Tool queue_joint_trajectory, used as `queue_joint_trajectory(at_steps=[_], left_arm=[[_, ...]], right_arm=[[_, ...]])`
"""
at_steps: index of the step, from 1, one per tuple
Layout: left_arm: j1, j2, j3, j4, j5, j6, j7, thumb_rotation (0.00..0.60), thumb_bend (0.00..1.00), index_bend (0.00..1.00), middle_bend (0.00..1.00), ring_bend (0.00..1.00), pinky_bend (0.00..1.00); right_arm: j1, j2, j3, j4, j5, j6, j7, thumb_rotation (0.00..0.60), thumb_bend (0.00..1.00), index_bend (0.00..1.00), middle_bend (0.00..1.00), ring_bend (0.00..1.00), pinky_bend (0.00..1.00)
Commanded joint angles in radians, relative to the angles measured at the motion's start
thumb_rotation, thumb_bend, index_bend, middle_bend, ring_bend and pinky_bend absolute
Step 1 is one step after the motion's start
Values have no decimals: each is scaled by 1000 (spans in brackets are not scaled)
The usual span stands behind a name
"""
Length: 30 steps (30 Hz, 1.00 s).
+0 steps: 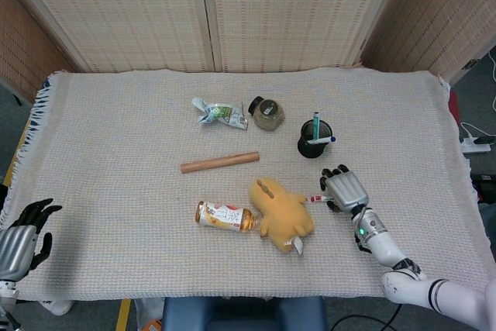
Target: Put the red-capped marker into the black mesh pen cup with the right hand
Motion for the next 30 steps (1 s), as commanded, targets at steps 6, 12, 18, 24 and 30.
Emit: queue_joint_trajectory(at_steps=[6, 12, 18, 24, 30], left_arm=[[-1, -1, 1, -1, 0, -3, 4, 600, 587, 229, 92, 87, 355], [1, 1, 1, -1, 1, 2, -3, 600, 587, 229, 92, 87, 355], [0, 0, 2, 1, 0, -3, -3, 600, 587, 230, 92, 88, 355], [0, 0, 1, 1, -3, -2, -1, 600, 587, 230, 92, 91, 356], [0, 0, 0, 2, -1, -1, -3, 600, 587, 231, 91, 92, 357]], right_arm=[[12, -23, -9, 13, 7, -8, -8, 600, 213, 475, 222, 287, 201], [14, -26, -9, 13, 2, 4, 1, 600, 212, 514, 238, 307, 226], [11, -23, -10, 17, -2, 20, 5, 600, 213, 594, 271, 338, 260], [15, -33, -20, 39, 9, 7, -12, 600, 215, 626, 279, 347, 270], [10, -26, -12, 9, -31, 44, 35, 600, 218, 634, 284, 364, 287]])
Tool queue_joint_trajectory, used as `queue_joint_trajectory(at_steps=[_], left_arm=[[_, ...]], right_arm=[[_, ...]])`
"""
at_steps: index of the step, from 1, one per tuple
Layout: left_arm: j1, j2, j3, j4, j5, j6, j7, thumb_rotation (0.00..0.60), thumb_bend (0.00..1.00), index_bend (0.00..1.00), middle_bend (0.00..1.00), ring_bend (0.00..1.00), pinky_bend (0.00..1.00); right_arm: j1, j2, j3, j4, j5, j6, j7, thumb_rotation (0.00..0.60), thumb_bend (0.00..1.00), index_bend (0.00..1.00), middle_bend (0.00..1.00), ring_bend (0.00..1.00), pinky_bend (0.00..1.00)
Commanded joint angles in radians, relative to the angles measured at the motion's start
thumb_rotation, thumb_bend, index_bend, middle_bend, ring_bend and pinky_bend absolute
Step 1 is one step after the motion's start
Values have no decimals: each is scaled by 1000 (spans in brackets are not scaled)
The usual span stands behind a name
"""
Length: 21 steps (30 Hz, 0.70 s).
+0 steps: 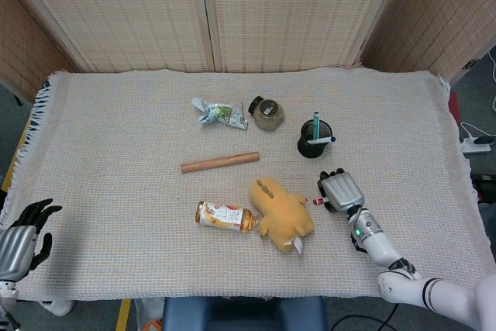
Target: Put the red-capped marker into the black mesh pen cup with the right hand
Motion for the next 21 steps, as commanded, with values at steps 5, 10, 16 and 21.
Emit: queue_joint_trajectory(at_steps=[5, 10, 16, 21], left_arm=[[-1, 0, 2, -1, 4, -1, 1, 600, 586, 231, 91, 96, 357], [0, 1, 2, -4, 8, 2, 0, 600, 587, 231, 91, 97, 357], [0, 1, 6, -8, 19, 5, 5, 600, 586, 231, 91, 99, 357], [4, 5, 8, -17, 33, 18, 6, 600, 587, 230, 91, 99, 357]], right_arm=[[-12, 43, 9, -80, -73, 71, 50, 600, 224, 634, 288, 366, 288], [-23, 99, 32, -181, -124, 145, 82, 600, 224, 635, 288, 369, 292], [-11, 166, 100, -324, -151, 196, 149, 600, 224, 635, 288, 378, 306], [15, 189, 217, -335, -99, 164, 434, 600, 241, 652, 288, 391, 321]])
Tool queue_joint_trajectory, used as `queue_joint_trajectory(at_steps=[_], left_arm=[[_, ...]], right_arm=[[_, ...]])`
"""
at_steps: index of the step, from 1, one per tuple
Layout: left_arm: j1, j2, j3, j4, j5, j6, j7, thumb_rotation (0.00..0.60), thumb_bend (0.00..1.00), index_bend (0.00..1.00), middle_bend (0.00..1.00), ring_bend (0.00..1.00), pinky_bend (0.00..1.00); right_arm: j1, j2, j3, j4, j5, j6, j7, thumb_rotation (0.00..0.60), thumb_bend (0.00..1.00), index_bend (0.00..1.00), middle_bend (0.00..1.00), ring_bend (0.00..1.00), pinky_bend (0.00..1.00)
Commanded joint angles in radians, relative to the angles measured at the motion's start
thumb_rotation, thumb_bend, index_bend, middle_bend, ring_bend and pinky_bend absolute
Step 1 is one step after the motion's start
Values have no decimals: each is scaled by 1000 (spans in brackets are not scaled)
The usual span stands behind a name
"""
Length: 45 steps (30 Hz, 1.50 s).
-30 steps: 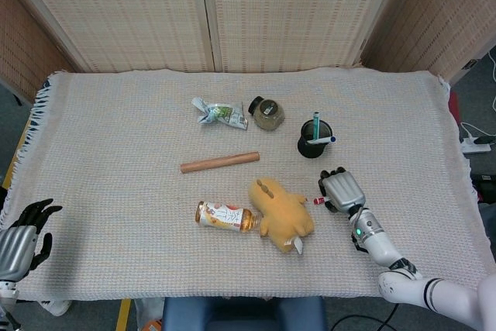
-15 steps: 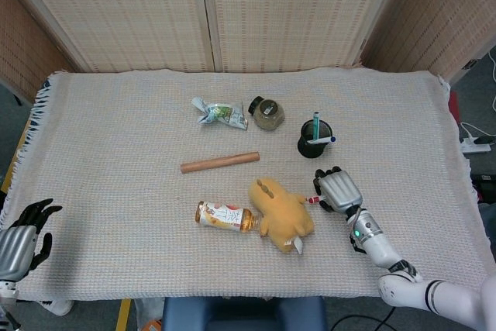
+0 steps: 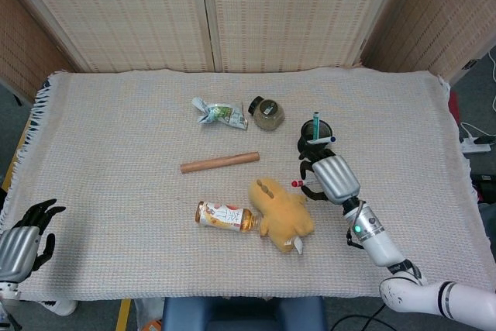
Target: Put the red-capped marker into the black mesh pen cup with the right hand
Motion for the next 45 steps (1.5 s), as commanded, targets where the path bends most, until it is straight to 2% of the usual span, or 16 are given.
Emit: queue_joint_trajectory(at_steps=[1, 4, 10, 14, 20, 26, 32, 40, 45], left_arm=[[3, 3, 0, -4, 6, 8, -1, 600, 587, 230, 91, 99, 357], [5, 6, 0, -7, 7, 14, -3, 600, 587, 230, 91, 99, 357], [4, 5, 1, -7, 5, 8, 1, 600, 587, 231, 91, 99, 358], [1, 0, 2, -3, -2, 0, 8, 600, 586, 231, 91, 99, 358], [-2, -9, -3, 7, -20, -11, 18, 600, 586, 231, 90, 99, 358], [-2, -9, -10, 18, -39, -14, 11, 600, 587, 233, 91, 100, 359], [-5, -10, -16, 33, -60, -29, -2, 600, 586, 242, 90, 99, 359], [-4, -10, -17, 35, -63, -29, -6, 600, 587, 243, 90, 100, 359], [-5, -12, -17, 37, -65, -32, -2, 600, 586, 242, 91, 100, 359]], right_arm=[[28, 34, 108, 2, 26, -20, 250, 600, 250, 653, 288, 394, 324], [45, 39, 140, 65, 19, -30, 345, 600, 258, 642, 288, 404, 336], [59, 45, 212, 199, 52, -59, 613, 600, 277, 644, 288, 424, 358], [79, 23, 228, 317, 55, -96, 754, 600, 299, 653, 288, 444, 379], [129, -57, 207, 488, 12, -139, 901, 600, 327, 669, 288, 449, 385], [181, -158, 171, 653, -28, -166, 992, 600, 333, 672, 288, 449, 386], [212, -222, 131, 755, -69, -173, 1051, 600, 341, 672, 288, 450, 388], [215, -249, 93, 829, -81, -185, 1067, 600, 350, 656, 290, 431, 382], [216, -240, 85, 821, -71, -195, 1016, 600, 339, 537, 289, 331, 271]])
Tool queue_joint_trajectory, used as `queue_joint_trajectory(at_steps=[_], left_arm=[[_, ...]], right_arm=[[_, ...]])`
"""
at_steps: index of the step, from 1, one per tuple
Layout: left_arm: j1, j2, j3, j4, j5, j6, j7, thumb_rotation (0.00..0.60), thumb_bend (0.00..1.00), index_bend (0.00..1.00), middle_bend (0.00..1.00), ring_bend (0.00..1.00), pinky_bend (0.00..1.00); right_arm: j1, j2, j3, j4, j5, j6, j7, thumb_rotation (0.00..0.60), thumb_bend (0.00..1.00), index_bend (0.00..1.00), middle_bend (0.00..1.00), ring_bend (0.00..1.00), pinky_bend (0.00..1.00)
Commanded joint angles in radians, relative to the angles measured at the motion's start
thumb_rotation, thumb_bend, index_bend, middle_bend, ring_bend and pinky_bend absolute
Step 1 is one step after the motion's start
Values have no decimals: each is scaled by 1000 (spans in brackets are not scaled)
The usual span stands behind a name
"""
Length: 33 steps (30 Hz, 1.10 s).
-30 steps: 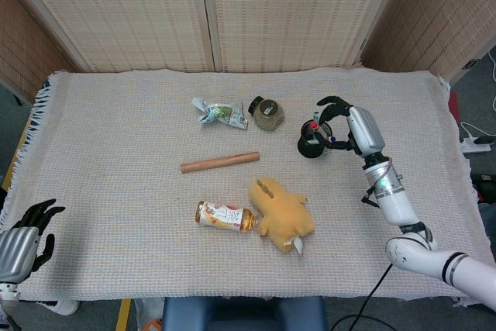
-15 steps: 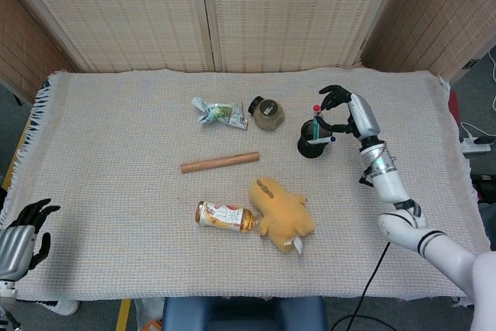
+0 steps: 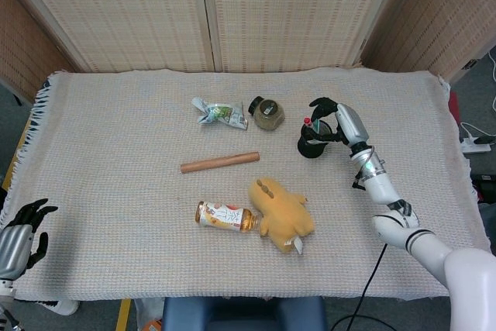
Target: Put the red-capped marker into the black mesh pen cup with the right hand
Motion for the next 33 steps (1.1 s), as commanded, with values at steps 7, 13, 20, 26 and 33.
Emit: queue_joint_trajectory(at_steps=[7, 13, 20, 26, 33], left_arm=[[0, -2, -1, 2, -3, 1, 4, 600, 586, 242, 90, 100, 359], [-1, -4, -2, 8, -3, -2, -1, 600, 586, 243, 90, 99, 360], [-5, -11, 4, 14, 13, -8, -8, 600, 587, 243, 90, 99, 360], [-5, -19, 8, 21, 39, 10, 8, 600, 586, 242, 91, 98, 344], [7, -24, 2, 18, 73, 68, 34, 600, 587, 243, 96, 89, 309]], right_arm=[[0, 19, -13, -39, 33, -47, -114, 600, 254, 341, 228, 232, 152], [-33, 90, -17, -180, -25, 82, -105, 600, 242, 285, 218, 227, 148], [-258, 396, -89, -654, -204, 510, -477, 600, 240, 303, 217, 271, 164], [-519, 509, -263, -833, -309, 746, -772, 600, 239, 341, 218, 305, 203], [-712, 356, -385, -554, -294, 832, -699, 600, 238, 357, 218, 306, 203]])
